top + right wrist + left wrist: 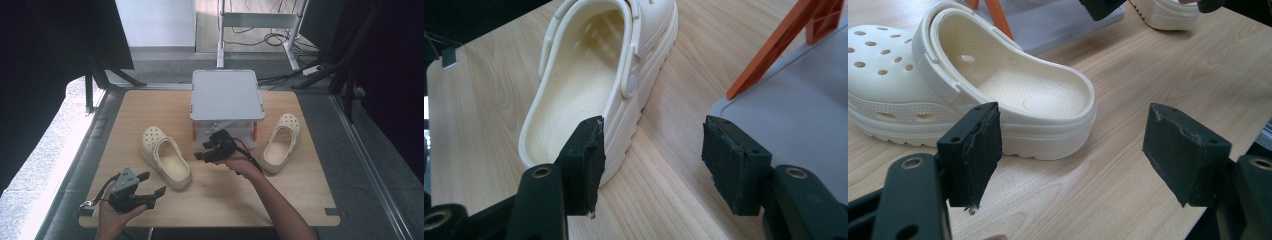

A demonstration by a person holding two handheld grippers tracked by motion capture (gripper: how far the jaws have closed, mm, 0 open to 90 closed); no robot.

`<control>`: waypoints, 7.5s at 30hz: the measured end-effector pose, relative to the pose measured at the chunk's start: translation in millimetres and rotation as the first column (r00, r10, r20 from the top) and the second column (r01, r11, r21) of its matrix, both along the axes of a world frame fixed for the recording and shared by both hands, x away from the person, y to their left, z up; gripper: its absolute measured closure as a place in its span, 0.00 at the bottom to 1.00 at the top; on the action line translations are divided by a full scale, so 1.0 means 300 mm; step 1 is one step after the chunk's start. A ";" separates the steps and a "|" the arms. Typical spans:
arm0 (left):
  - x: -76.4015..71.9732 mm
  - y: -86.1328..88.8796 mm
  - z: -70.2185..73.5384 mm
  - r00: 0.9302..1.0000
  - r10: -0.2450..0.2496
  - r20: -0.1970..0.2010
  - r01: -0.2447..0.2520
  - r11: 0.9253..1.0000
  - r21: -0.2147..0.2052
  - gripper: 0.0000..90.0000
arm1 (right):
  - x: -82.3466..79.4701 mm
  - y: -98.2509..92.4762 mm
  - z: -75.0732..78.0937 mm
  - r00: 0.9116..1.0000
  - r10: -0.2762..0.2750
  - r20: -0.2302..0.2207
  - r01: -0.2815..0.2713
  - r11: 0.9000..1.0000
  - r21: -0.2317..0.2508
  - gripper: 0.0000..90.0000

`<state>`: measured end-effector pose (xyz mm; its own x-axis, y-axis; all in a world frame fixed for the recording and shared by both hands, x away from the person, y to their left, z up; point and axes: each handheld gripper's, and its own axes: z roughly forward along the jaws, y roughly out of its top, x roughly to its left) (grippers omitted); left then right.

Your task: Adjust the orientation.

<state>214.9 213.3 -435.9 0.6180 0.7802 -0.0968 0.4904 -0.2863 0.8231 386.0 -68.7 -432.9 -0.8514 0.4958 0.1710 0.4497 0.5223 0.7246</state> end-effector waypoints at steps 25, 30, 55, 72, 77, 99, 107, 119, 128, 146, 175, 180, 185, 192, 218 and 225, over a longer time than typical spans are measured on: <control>-0.003 0.008 0.004 1.000 0.002 0.006 -0.002 1.000 -0.006 0.27 | 0.044 0.146 -0.060 0.999 0.037 -0.033 -0.037 0.999 0.021 0.51; -0.003 0.008 0.004 1.000 0.001 0.005 -0.001 1.000 -0.004 0.27 | 0.056 0.162 -0.064 0.999 0.038 -0.032 -0.037 0.999 0.026 0.51; -0.005 0.012 0.006 1.000 0.000 0.008 0.000 1.000 -0.009 0.27 | 0.114 0.296 -0.075 0.999 0.036 -0.035 -0.038 0.998 -0.046 0.55; -0.005 0.012 0.006 1.000 0.001 0.009 0.000 1.000 -0.007 0.27 | 0.148 0.336 -0.107 0.996 0.025 -0.084 -0.029 0.998 -0.049 0.78; -0.006 0.011 0.006 1.000 0.000 0.008 0.000 1.000 -0.009 0.27 | 0.148 0.334 -0.106 0.996 0.001 -0.094 -0.006 0.999 -0.051 0.82; -0.005 0.008 0.004 1.000 -0.001 0.006 0.001 1.000 -0.005 0.27 | 0.092 0.306 -0.048 0.997 -0.001 -0.071 0.003 1.000 0.025 0.87; -0.003 0.004 0.001 1.000 -0.003 0.004 0.003 1.000 -0.005 0.27 | 0.050 0.231 -0.023 0.997 -0.012 -0.071 0.016 0.998 0.057 0.87; 0.010 -0.017 -0.001 1.000 -0.022 -0.001 0.022 1.000 0.004 0.27 | -0.044 0.080 -0.029 0.997 -0.039 -0.069 0.043 0.997 0.068 0.87; 0.026 -0.033 -0.003 0.999 -0.043 -0.003 0.043 0.999 0.007 0.27 | -0.123 -0.068 -0.048 0.992 -0.099 -0.080 0.107 0.989 0.098 0.87; 0.042 -0.051 -0.004 0.998 -0.059 -0.003 0.059 0.998 0.010 0.27 | -0.255 -0.316 -0.129 0.970 -0.222 -0.096 0.233 0.965 0.123 0.87; 0.050 -0.064 -0.014 0.997 -0.071 -0.004 0.071 0.997 0.008 0.28 | -0.279 -0.470 -0.061 0.965 -0.257 -0.062 0.264 0.948 0.180 0.62; 0.050 -0.068 -0.008 0.998 -0.065 -0.003 0.065 0.998 0.014 0.27 | -0.268 -0.535 -0.048 0.943 -0.333 -0.015 0.332 0.933 0.138 0.64; 0.058 -0.080 -0.009 0.997 -0.078 -0.001 0.078 0.997 0.022 0.27 | -0.224 -0.578 -0.079 0.914 -0.404 -0.021 0.405 0.909 0.097 0.70; 0.063 -0.087 -0.019 0.996 -0.087 -0.010 0.087 0.996 0.025 0.27 | -0.134 -0.559 -0.136 0.883 -0.469 -0.031 0.470 0.882 0.030 0.84; 0.059 -0.068 -0.010 0.997 -0.074 -0.004 0.074 0.997 0.019 0.27 | -0.157 -0.647 -0.164 0.846 -0.531 -0.039 0.530 0.847 -0.035 1.00; 0.060 -0.065 -0.013 0.997 -0.074 -0.007 0.074 0.997 0.016 0.27 | -0.205 -0.761 -0.162 0.830 -0.557 -0.038 0.556 0.831 -0.030 1.00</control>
